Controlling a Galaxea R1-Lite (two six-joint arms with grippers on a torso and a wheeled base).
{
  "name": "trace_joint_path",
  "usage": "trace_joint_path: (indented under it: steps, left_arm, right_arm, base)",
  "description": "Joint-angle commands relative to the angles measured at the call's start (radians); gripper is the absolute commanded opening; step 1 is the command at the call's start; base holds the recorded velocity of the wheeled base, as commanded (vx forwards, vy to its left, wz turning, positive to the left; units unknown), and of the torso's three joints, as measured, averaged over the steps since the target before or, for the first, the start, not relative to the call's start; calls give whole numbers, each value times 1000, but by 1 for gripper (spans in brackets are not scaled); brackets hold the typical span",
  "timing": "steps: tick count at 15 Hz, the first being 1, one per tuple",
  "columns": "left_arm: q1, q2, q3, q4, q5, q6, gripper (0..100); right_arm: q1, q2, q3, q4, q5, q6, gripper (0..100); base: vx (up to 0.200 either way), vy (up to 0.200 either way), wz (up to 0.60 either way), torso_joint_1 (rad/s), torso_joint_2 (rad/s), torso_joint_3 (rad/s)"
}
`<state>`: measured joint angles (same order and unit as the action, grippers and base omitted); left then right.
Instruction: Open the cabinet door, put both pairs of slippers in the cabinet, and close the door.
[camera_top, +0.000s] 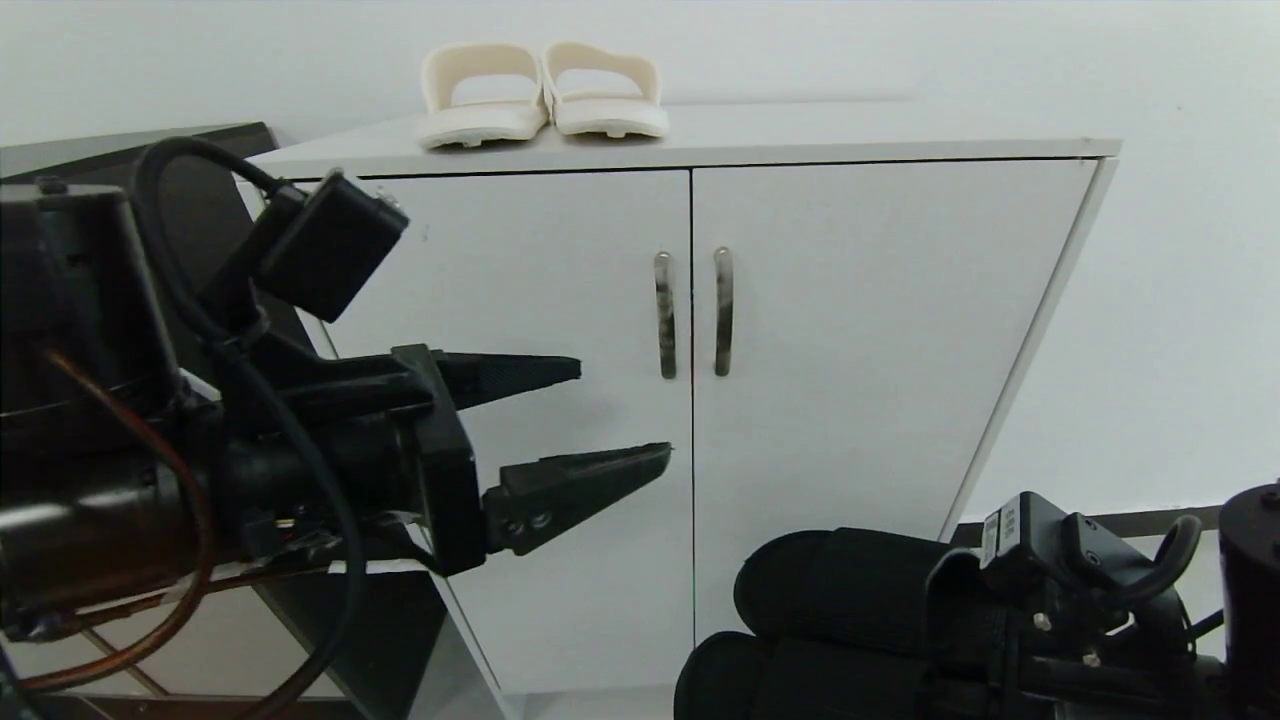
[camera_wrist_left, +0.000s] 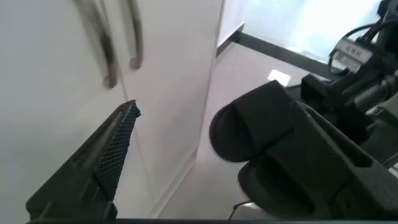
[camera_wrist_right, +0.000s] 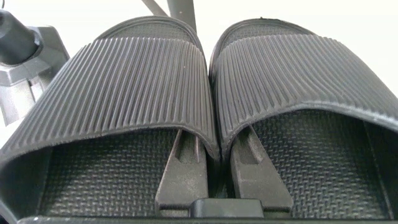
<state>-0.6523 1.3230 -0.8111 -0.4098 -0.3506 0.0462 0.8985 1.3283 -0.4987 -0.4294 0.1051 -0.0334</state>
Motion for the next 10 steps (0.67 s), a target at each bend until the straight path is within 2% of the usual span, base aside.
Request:
trace_joint_path:
  steps: [1, 2, 3, 4, 5, 6, 7, 9, 10]
  left_arm:
    - [-53, 88, -57, -1, 5, -20, 100]
    - [-56, 102, -77, -1, 2, -43, 100]
    - [-56, 102, -77, -1, 2, -43, 100]
    - [-56, 134, -131, -3, -8, -91, 100]
    - [-56, 144, -143, -1, -16, -100, 100]
    - [-56, 183, -183, -1, -71, -141, 100]
    - [-56, 216, -212, -4, -94, -173, 100]
    - [-70, 277, -246, -64, -99, -235, 100]
    - [-89, 306, -255, -109, -91, -278, 100]
  right_arm:
    - [0, 5, 2, 0, 1, 0, 0]
    - [0, 5, 2, 0, 1, 0, 0]
    - [0, 5, 2, 0, 1, 0, 0]
    - [0, 6, 6, 0, 1, -2, 0]
    - [0, 8, 6, 0, 1, -2, 0]
    - [0, 9, 11, 0, 1, -5, 0]
    - [0, 9, 12, 0, 1, -5, 0]
    - [0, 12, 16, 0, 2, -5, 0]
    - [0, 19, 16, 0, 2, -5, 0]
  base:
    - [0, 0, 0, 0, 0, 0]
    - [0, 0, 0, 0, 0, 0]
    - [0, 0, 0, 0, 0, 0]
    - [0, 0, 0, 0, 0, 0]
    - [0, 0, 0, 0, 0, 0]
    - [0, 0, 0, 0, 0, 0]
    - [0, 0, 0, 0, 0, 0]
    - [0, 0, 0, 0, 0, 0]
    - [0, 0, 0, 0, 0, 0]
